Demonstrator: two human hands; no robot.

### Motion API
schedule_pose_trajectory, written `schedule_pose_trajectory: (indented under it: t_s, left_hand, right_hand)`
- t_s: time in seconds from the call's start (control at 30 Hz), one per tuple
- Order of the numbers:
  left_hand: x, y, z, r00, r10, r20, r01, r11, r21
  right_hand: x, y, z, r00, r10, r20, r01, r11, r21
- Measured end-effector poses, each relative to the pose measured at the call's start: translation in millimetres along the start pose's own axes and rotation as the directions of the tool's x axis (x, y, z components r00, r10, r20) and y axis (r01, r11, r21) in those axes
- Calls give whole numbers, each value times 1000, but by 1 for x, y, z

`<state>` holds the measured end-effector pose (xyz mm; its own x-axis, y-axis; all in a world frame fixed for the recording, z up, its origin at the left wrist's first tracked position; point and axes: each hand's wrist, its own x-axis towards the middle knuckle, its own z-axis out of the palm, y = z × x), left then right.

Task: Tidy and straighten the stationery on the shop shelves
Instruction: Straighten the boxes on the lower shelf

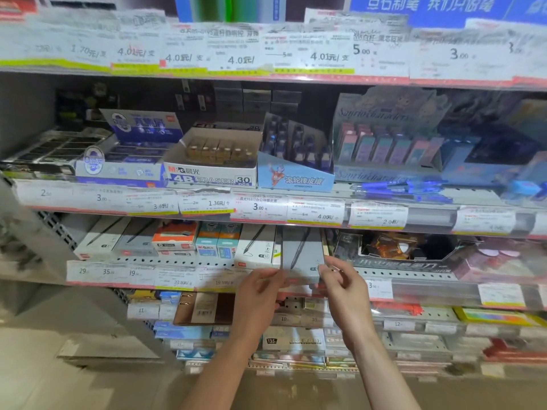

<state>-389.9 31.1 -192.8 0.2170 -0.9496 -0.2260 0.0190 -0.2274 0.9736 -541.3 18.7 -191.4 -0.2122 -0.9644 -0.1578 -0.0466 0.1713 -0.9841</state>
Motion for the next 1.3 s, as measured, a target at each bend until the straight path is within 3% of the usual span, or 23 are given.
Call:
schedule_pose_trajectory:
  t_s: [0.3, 0.53, 0.7, 0.9, 1.07, 1.3]
  left_hand:
    - [-5, 8, -25, 995, 94, -16, -93, 994, 52]
    - [7, 11, -89, 989, 113, -93, -111, 993, 29]
    - [20, 16, -151, 984, 170, -60, -166, 983, 75]
    - [40, 20, -240, 965, 243, -94, -229, 963, 139]
    - [56, 16, -300, 958, 225, -177, -213, 974, 81]
    - [83, 3, -338, 969, 190, -155, -164, 972, 169]
  right_hand:
    - [-8, 2, 20, 998, -56, 15, 55, 997, 53]
    - [-22, -15, 82, 992, -101, 80, 97, 994, 55]
    - [-37, -20, 144, 991, -110, 74, 104, 992, 77]
    - [-53, -22, 233, 982, -159, 105, 161, 987, -11]
    - [-58, -19, 298, 970, -193, 146, 208, 973, -100]
    - [-53, -13, 338, 974, -144, 173, 186, 947, -263]
